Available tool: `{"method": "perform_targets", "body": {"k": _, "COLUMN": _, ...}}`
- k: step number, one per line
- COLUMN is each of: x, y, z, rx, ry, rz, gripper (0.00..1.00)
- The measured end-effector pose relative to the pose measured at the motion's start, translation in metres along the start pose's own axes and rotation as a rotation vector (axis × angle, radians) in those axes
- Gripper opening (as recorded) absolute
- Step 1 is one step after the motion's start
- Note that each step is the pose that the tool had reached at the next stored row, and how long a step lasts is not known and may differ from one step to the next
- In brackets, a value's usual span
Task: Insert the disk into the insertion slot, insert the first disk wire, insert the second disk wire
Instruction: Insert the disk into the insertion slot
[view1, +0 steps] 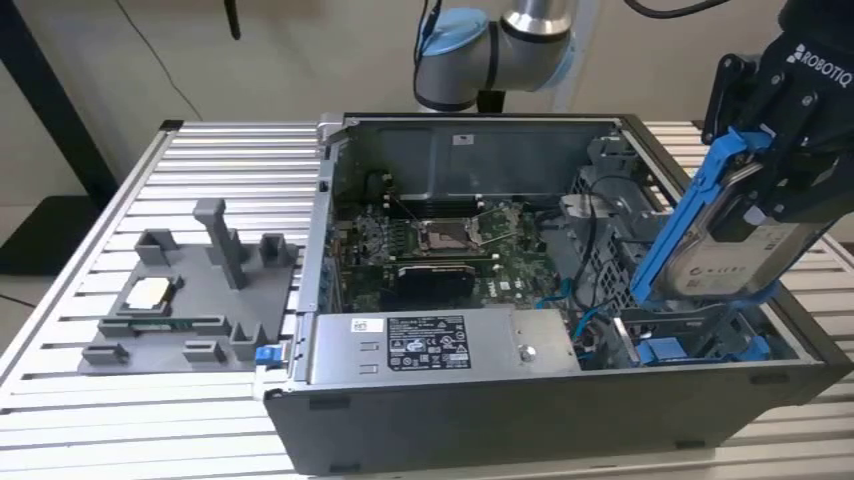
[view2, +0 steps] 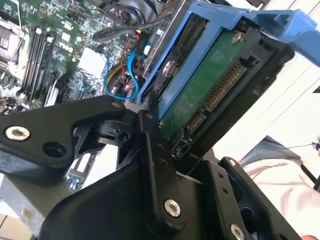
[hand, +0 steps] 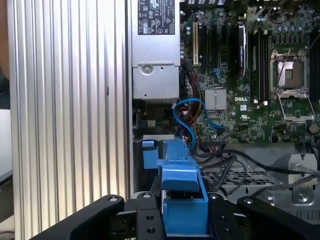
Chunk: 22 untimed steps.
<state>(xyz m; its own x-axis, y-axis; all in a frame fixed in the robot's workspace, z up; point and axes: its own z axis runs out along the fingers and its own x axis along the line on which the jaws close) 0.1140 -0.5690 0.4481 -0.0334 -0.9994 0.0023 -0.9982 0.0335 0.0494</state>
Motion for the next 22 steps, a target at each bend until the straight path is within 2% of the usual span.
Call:
{"method": "perform_targets", "body": {"k": 11, "x": 0.0023, "y": -0.004, "z": 0.0166, "rx": 0.0, "ry": -0.0003, "rz": 0.0, "gripper": 0.33}}
{"method": "perform_targets", "body": {"k": 17, "x": 0.0064, "y": -0.0049, "z": 0.0228, "rx": -0.0003, "ry": -0.0001, "rz": -0.01, "gripper": 0.33}}
{"method": "perform_targets", "body": {"k": 22, "x": 0.0069, "y": -0.0054, "z": 0.0278, "rx": -0.0003, "ry": 0.0002, "rz": -0.016, "gripper": 0.33}}
